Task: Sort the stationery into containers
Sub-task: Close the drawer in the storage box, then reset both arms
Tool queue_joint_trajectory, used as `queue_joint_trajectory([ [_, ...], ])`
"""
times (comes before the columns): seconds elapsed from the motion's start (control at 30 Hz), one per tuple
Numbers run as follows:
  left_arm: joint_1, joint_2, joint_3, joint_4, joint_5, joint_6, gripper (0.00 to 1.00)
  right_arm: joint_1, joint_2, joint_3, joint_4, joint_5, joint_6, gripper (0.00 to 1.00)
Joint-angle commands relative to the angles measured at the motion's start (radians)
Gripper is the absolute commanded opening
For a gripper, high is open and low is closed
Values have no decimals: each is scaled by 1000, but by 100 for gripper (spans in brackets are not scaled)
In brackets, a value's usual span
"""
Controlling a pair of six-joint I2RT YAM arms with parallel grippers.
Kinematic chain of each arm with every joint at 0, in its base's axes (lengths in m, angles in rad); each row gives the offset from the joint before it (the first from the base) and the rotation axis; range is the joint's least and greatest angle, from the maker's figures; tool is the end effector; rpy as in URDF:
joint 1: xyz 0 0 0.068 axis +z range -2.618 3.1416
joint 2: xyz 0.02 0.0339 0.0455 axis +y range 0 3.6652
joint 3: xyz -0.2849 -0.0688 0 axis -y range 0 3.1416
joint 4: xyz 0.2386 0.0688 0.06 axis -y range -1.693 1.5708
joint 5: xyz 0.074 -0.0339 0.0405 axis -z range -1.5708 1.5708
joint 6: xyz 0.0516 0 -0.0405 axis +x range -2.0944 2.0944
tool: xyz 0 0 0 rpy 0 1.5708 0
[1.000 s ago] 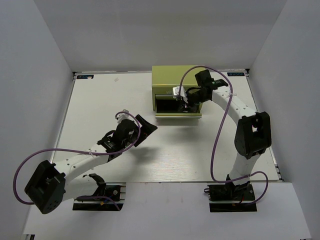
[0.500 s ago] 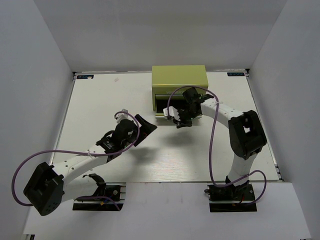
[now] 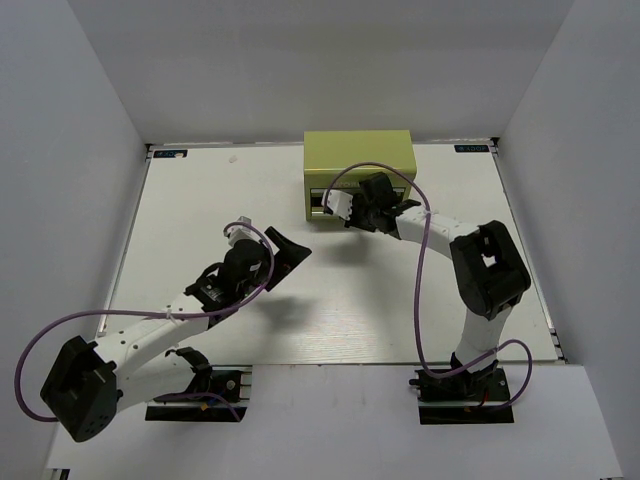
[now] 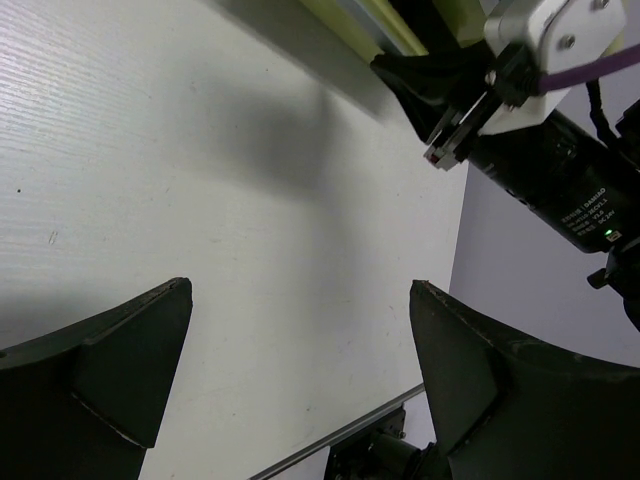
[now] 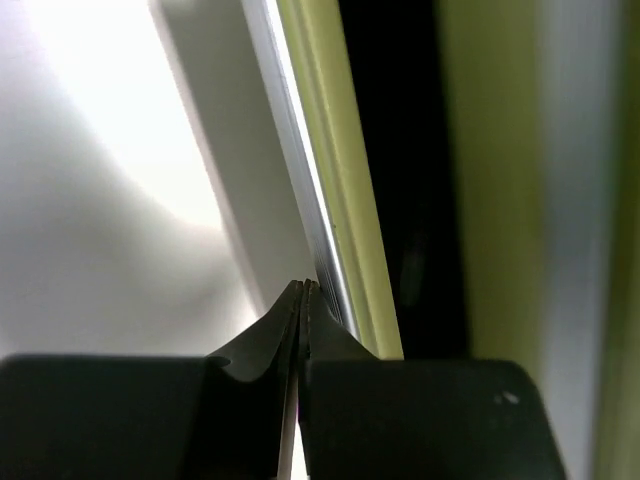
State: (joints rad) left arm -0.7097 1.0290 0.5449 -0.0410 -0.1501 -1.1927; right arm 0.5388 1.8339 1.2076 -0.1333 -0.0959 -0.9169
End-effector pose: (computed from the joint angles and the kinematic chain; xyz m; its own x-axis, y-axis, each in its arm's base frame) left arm 0.1722 -0.1377 0.2370 -0.6479 -0.6548 -0.3891 -0.1518 0.6116 -0.7765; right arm 0.3524 0.2164 0.2110 0.0932 -0.8648 -0.4934 -0.8161 0.2176 -0.5354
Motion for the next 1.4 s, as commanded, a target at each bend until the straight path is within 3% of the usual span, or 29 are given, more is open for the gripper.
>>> queue_joint_trajectory([
  [0.0,4,-30,-11,-17,-19,15,100,0,18,29,175,133,23,0],
  [0.57,4,-60,-39,-26,-28,15,100,-3,51,35,316,249,3,9],
  [0.67,4,-69,-39,-26,-28,15,100,-5,36,47,261,181,10,9],
  [0.8,4,-79,-39,-36,-28,15,100,-2,-131,-72,140,-132,0,9],
  [0.9,4,-90,-39,-36,-28,36,100,-7,-225,-117,102,-237,59,22],
  [1.07,4,-99,-26,-14,-19,99,100,-19,-355,-141,55,-327,246,88],
  [1.17,4,-78,9,-5,15,161,100,-22,-404,-157,73,-286,389,90],
  [1.37,4,-21,115,-51,53,287,100,-23,-432,-112,49,-61,617,90],
])
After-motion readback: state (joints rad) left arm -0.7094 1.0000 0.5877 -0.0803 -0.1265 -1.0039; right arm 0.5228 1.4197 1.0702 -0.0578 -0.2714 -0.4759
